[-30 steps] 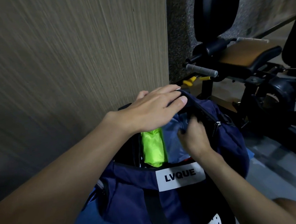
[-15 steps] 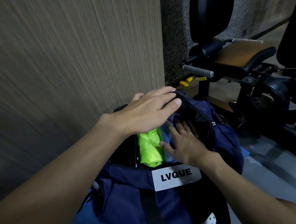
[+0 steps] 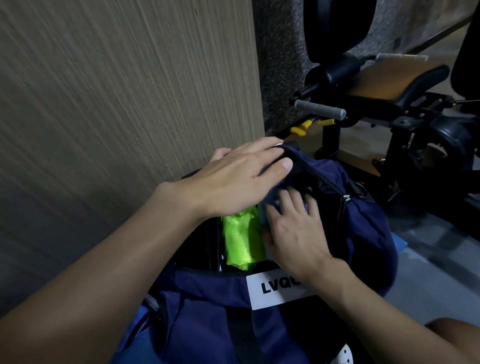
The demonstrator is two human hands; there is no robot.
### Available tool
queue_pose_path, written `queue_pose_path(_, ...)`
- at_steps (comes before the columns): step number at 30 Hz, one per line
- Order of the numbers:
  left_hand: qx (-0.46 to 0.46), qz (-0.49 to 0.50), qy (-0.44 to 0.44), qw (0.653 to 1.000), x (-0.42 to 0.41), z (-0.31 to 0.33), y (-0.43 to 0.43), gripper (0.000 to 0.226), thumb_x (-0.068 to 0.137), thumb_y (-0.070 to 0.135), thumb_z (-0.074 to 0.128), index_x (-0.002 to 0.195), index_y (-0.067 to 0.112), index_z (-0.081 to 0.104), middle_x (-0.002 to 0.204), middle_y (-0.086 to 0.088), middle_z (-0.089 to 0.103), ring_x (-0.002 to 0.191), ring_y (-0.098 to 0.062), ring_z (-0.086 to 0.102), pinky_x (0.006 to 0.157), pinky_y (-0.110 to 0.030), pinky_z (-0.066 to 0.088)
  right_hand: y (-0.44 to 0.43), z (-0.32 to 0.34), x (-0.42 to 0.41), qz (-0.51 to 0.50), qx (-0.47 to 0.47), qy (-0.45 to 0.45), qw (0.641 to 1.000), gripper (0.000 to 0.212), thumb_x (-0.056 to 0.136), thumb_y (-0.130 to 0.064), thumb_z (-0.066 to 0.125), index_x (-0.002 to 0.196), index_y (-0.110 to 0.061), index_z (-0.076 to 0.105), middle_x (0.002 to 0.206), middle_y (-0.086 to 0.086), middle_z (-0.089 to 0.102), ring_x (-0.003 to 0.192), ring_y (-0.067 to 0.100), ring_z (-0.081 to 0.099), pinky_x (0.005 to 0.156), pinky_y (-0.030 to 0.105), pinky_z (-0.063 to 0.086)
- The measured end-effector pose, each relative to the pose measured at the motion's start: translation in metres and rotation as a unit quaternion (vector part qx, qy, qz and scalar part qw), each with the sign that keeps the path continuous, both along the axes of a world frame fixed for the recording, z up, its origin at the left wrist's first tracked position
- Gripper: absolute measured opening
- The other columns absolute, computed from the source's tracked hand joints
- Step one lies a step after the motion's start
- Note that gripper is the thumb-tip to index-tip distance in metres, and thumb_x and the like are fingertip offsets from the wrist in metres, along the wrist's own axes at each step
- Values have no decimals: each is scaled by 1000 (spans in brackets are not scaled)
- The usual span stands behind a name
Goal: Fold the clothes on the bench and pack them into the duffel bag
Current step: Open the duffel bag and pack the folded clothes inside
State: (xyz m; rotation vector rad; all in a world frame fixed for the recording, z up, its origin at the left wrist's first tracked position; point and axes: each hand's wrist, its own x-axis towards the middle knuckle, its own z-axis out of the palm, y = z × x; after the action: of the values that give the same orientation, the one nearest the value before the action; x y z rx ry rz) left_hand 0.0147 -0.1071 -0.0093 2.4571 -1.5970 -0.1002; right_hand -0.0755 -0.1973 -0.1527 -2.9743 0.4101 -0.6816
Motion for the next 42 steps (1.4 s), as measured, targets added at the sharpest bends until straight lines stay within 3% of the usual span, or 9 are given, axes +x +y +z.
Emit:
queue_pose_path(3, 8, -3, -5, 1000, -1, 0, 1, 85, 82, 74, 5, 147, 34, 42, 161, 20, 22, 148, 0, 19, 119, -52, 16, 1, -3, 3, 5, -1, 12, 1000, 54, 87, -44, 46, 132, -14, 54, 140, 13, 47, 136, 32, 36, 110, 54, 29)
queue_pose_path(6, 16, -5, -11, 1000, 0, 0, 2, 86, 82, 75, 4, 150, 34, 38, 162, 20, 21, 148, -1, 18, 119, -52, 16, -6, -11, 5, -33, 70, 88, 993, 70, 97, -58, 20, 153, -17, 22, 155, 19, 26, 146, 39, 15, 118, 59, 10)
queue_pose_path(9, 17, -10, -14, 1000, 0, 1, 2, 85, 83, 74, 4, 149, 34, 38, 162, 19, 21, 148, -2, 19, 119, -53, 17, -10, -15, 5, -53, 164, 120, 978, 79, 96, -64, 20, 156, -18, -2, 160, 19, 6, 147, 40, -5, 118, 53, 2)
queue_pose_path(18, 41, -18, -24, 999, 0, 2, 6, 87, 82, 74, 9, 153, 29, 33, 163, 19, 16, 149, -3, 19, 118, -52, 20, -27, -32, 8, 56, 222, 150, 962, 90, 90, -73, 32, 156, -22, -1, 163, 8, -10, 149, 27, -13, 119, 40, 0)
queue_pose_path(23, 72, -51, -54, 995, 2, 4, 11, 90, 80, 69, 42, 157, 27, 24, 164, 17, 10, 148, -5, 22, 115, -52, 29, -29, -24, 3, 54, 236, 155, 958, 88, 90, -70, 34, 156, -24, 0, 163, 7, -8, 149, 27, -9, 119, 42, 1)
queue_pose_path(29, 73, -53, -60, 994, 6, 5, 12, 93, 77, 63, 50, 158, 28, 20, 164, 18, 7, 148, -4, 21, 116, -49, 29, -10, -6, 0, 33, 10, 3, 999, 66, 90, -57, 32, 130, -10, 54, 138, 14, 51, 132, 30, 40, 108, 52, 33)
queue_pose_path(31, 72, -53, -57, 994, 6, 5, 12, 92, 78, 62, 50, 158, 28, 20, 164, 19, 7, 148, -3, 21, 117, -49, 28, -10, -6, 0, 76, 28, 13, 997, 64, 91, -56, 28, 136, -16, 50, 138, 7, 51, 134, 24, 36, 110, 47, 27)
queue_pose_path(36, 72, -62, -63, 993, 9, 4, 15, 93, 76, 64, 48, 158, 29, 19, 165, 18, 6, 148, -4, 22, 116, -50, 29, -19, -22, 7, 76, 159, 143, 974, 92, 82, -78, 19, 155, -27, -4, 163, 9, -1, 149, 29, -7, 120, 49, -6)
queue_pose_path(42, 73, -66, -61, 993, 7, 3, 14, 93, 77, 60, 51, 158, 29, 18, 165, 19, 4, 148, -5, 22, 117, -49, 27, -29, -32, 14, 59, 219, 133, 965, 105, 72, -88, 34, 155, -34, -1, 162, 14, -10, 148, 29, -14, 119, 41, -3)
